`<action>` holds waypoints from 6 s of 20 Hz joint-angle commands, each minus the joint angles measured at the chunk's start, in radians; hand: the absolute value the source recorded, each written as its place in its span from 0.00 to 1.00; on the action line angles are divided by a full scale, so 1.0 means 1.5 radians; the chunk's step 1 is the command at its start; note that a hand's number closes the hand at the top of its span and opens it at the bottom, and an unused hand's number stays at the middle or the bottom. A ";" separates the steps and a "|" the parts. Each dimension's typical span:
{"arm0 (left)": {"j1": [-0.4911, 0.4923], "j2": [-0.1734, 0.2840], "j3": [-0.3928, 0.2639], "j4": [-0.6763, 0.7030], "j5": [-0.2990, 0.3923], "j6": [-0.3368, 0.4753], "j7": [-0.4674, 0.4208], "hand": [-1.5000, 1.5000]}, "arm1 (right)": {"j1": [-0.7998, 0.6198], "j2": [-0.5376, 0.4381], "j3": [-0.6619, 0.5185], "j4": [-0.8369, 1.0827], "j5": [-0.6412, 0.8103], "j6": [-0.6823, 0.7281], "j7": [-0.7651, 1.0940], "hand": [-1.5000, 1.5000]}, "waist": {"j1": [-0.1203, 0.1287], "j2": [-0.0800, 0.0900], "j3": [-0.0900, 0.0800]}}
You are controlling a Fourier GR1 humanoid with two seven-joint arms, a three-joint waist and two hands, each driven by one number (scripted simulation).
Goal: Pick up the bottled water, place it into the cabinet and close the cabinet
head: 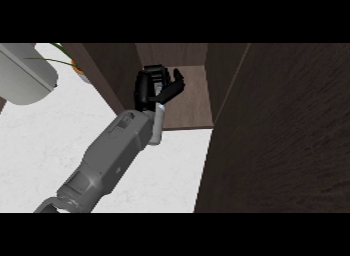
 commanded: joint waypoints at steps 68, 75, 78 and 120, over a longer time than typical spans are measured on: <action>0.305 0.101 -0.100 -0.430 0.030 -0.213 0.048 1.00 | -0.019 -0.120 -0.002 -0.043 0.015 0.087 0.058 1.00 | 0.058 -0.016 0.000; 0.458 0.178 -0.091 -0.620 0.014 -0.182 0.054 1.00 | -0.014 -0.095 0.131 -0.079 0.030 0.087 0.125 1.00 | 0.038 -0.011 0.000; 0.542 0.206 -0.106 -0.724 0.002 -0.176 0.057 1.00 | -0.130 -0.021 0.135 -0.017 0.020 0.084 0.185 1.00 | 0.046 -0.009 -0.001; 0.831 0.392 0.159 -0.826 0.130 -0.452 0.007 1.00 | -0.703 0.209 -0.211 0.744 -0.230 0.140 0.109 1.00 | 0.051 -0.003 0.000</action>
